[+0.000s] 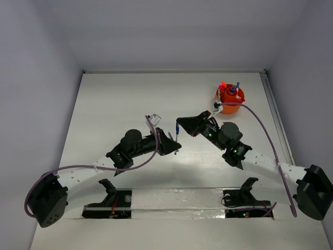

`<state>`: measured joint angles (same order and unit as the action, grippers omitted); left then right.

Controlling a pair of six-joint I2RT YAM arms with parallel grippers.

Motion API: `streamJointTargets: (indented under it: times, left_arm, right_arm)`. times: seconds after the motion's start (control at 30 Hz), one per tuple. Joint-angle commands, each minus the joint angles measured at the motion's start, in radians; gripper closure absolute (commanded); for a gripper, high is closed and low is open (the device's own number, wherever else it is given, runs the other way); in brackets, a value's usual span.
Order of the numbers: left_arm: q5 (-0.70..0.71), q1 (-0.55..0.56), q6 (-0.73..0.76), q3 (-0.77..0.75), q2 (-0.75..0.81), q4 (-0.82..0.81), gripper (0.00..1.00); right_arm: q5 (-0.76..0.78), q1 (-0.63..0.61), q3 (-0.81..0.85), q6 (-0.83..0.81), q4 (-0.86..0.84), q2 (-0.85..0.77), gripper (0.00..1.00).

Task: Sort the stationery into containers
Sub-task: Close the pen cap on the pen.

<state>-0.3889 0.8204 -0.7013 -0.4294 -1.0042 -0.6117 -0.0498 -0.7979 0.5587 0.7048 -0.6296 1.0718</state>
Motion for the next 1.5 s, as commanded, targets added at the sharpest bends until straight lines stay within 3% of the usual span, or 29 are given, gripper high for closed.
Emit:
streamJointTargets:
  times: [0.0,0.73,0.87,1.03,1.07,1.1,1.2,1.33,1.43,1.47]
  left_arm:
    - [0.042,-0.076,0.022,-0.124,0.035,-0.161,1.00]
    - [0.013,-0.159,0.068,-0.267,0.053,-0.091,1.00]
    - [-0.033,-0.159,0.042,-0.206,0.046,-0.108,1.00]
    - [-0.090,-0.130,0.043,-0.109,0.018,-0.099,1.00]
    - [-0.091,-0.113,0.040,-0.074,0.019,-0.103,1.00]
    - [-0.088,-0.113,0.037,-0.054,0.025,-0.108,1.00]
    - [-0.070,-0.104,0.022,0.004,0.064,-0.112,1.00]
    - [-0.039,-0.104,0.026,0.041,0.118,-0.089,1.00]
    - [-0.062,-0.104,0.025,0.043,0.112,-0.106,1.00]
    - [-0.091,-0.104,0.020,0.044,0.107,-0.126,1.00]
  right_arm:
    - [-0.173,-0.047,-0.077,-0.004,0.139,0.022,1.00]
    - [-0.102,-0.256,-0.243,0.090,0.030,0.093,1.00]
    - [-0.004,-0.256,-0.206,0.084,0.121,0.004,1.00]
    - [0.250,-0.256,-0.068,0.024,0.275,-0.114,1.00]
    - [0.275,-0.256,-0.044,0.010,0.327,-0.121,0.98]
    - [0.307,-0.245,-0.019,-0.010,0.356,-0.125,0.77]
    - [0.320,-0.225,0.041,-0.030,0.432,-0.156,0.50]
    - [0.285,-0.204,0.059,-0.056,0.468,-0.211,0.43]
    - [0.170,-0.150,0.113,-0.123,0.504,-0.216,0.31]
    - [0.131,-0.109,0.131,-0.145,0.522,-0.211,0.23]
